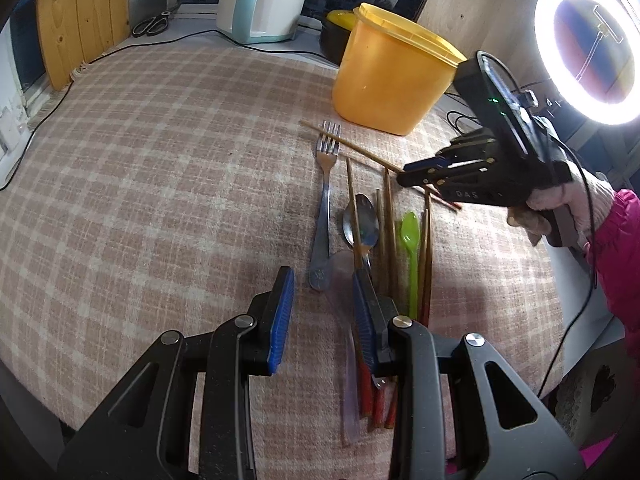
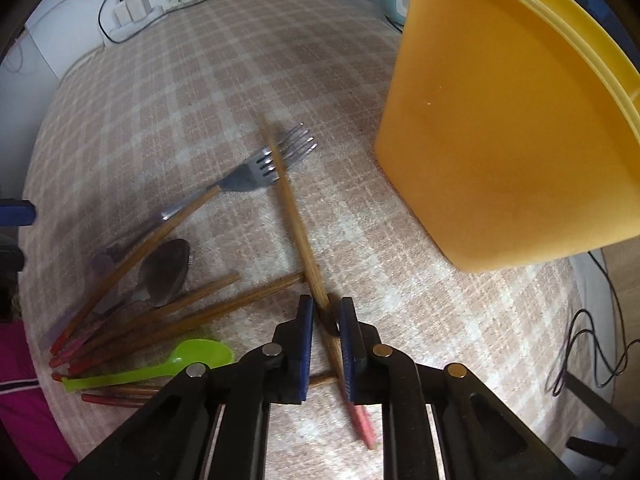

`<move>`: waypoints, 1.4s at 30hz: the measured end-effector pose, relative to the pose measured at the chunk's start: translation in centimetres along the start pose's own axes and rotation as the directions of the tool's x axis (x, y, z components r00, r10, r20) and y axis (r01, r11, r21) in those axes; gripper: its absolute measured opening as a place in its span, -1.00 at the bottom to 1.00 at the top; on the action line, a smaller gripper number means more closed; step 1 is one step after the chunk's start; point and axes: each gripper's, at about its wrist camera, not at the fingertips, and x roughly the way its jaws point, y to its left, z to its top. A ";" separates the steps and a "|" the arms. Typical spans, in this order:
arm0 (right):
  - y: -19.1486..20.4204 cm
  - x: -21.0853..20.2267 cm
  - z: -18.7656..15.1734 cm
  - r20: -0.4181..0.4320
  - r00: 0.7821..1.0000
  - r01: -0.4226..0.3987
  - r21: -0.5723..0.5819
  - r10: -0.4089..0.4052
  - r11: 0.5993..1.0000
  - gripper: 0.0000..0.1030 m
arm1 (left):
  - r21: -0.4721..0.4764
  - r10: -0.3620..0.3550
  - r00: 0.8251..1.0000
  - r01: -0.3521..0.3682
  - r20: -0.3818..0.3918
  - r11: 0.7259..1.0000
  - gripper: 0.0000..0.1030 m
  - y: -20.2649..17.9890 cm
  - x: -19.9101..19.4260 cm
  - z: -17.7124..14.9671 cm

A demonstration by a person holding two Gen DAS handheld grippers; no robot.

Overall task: Organize utensils
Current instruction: 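Close the left tool on the metal fork while the right tool grasps a red-tipped chopstick, then lift the fork with the left tool while the right tool carries the chopstick over the yellow bin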

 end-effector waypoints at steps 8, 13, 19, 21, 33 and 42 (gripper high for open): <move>0.6 -1.2 -1.8 0.054 0.998 -0.026 0.077 0.022 0.997 -0.91 | -0.049 -0.057 0.997 0.054 -0.056 0.997 -0.43 2.1 4.3 4.2; 0.8 -1.9 -3.2 0.079 0.996 -0.047 0.121 0.038 0.991 -0.91 | -0.049 -0.098 0.986 0.092 -0.132 0.995 -0.43 2.5 8.1 6.8; 1.0 -3.2 -4.2 0.111 0.993 -0.053 0.153 0.036 0.987 -0.91 | 0.003 -0.075 0.976 0.077 -0.202 0.997 -0.43 1.7 10.9 8.1; 1.3 -3.7 -4.6 0.124 0.992 -0.054 0.160 0.034 0.986 -0.91 | 0.040 -0.058 0.975 0.068 -0.214 0.997 -0.43 1.2 11.2 8.5; 1.4 -7.1 -7.8 0.214 0.977 -0.059 0.219 0.011 0.974 -0.91 | 0.206 0.078 0.966 -0.027 -0.247 0.978 -0.89 -0.6 15.0 9.9; 1.5 -9.0 -10.0 0.257 0.966 -0.064 0.270 -0.008 0.961 -0.91 | 0.088 0.013 0.983 0.004 -0.186 0.996 -0.94 3.9 14.5 8.1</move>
